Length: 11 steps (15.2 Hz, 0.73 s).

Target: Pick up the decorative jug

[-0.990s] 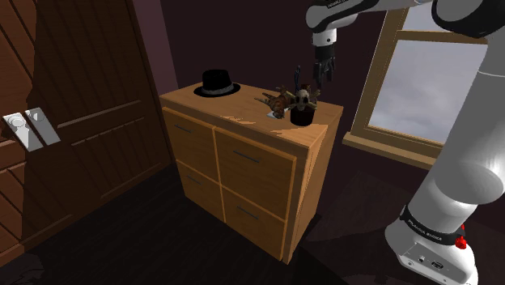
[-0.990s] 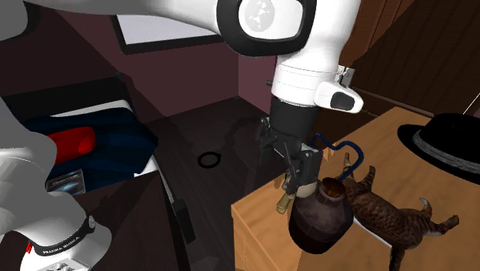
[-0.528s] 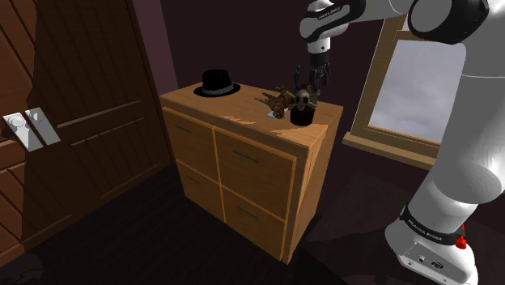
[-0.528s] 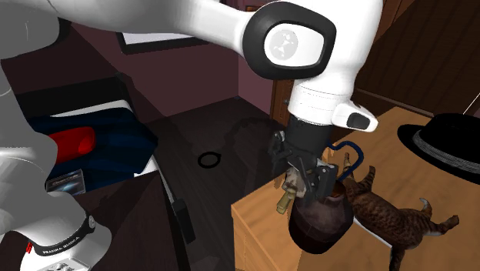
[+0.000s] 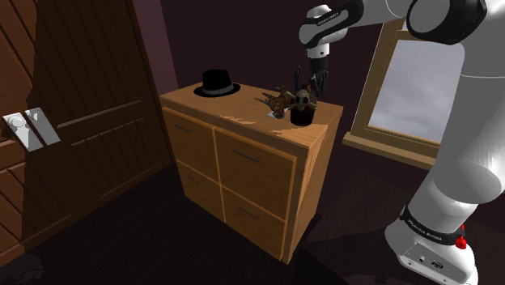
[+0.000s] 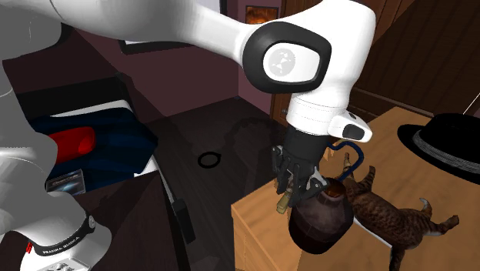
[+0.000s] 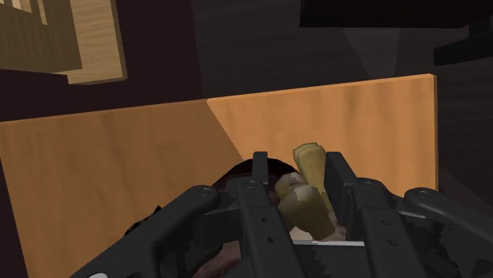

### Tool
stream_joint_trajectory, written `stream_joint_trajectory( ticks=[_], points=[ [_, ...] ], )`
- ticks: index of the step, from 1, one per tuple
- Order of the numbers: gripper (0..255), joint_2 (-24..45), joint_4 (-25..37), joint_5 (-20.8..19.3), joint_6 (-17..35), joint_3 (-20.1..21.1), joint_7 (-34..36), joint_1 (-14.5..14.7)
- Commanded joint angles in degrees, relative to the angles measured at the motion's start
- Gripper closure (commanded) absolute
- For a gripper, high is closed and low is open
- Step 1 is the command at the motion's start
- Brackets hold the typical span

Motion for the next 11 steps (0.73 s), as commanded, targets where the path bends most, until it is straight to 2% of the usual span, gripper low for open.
stream_joint_trajectory(
  ticks=[1,6,11],
  points=[
    [255,0.03,-0.02,0.01,0.04,0.0,0.01,0.0],
    [255,0.07,0.05,0.02,0.0,-0.01,-0.03,-0.02],
    [255,-0.5,3.17,-0.13,-3.64,-0.07,-0.34,0.0]
  ],
)
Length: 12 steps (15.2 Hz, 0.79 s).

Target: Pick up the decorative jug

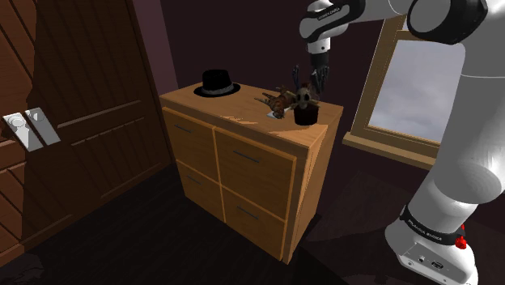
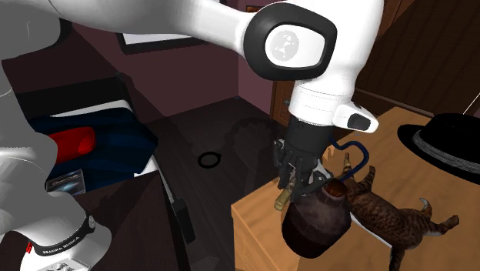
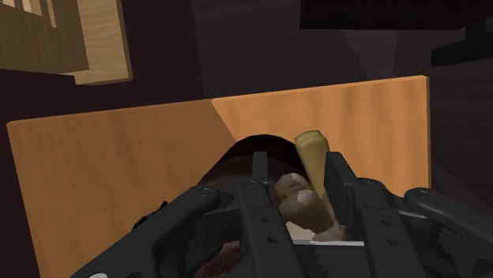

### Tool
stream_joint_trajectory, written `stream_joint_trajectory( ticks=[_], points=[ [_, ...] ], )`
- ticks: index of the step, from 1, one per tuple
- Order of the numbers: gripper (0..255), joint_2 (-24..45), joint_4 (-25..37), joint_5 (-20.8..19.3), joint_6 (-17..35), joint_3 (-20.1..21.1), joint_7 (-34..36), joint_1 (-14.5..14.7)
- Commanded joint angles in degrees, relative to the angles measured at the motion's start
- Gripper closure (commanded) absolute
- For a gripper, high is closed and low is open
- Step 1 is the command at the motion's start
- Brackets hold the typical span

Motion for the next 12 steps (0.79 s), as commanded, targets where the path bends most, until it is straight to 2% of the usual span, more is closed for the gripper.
stream_joint_trajectory(
  ticks=[1,10,12],
  points=[
    [255,-0.4,1.31,-0.1,-1.58,-0.01,0.0,0.08],
    [255,-0.45,8.16,-0.08,-8.42,-0.13,-0.81,-0.06],
    [255,-0.44,8.29,-0.08,-8.54,-0.14,-0.82,-0.06]
  ],
)
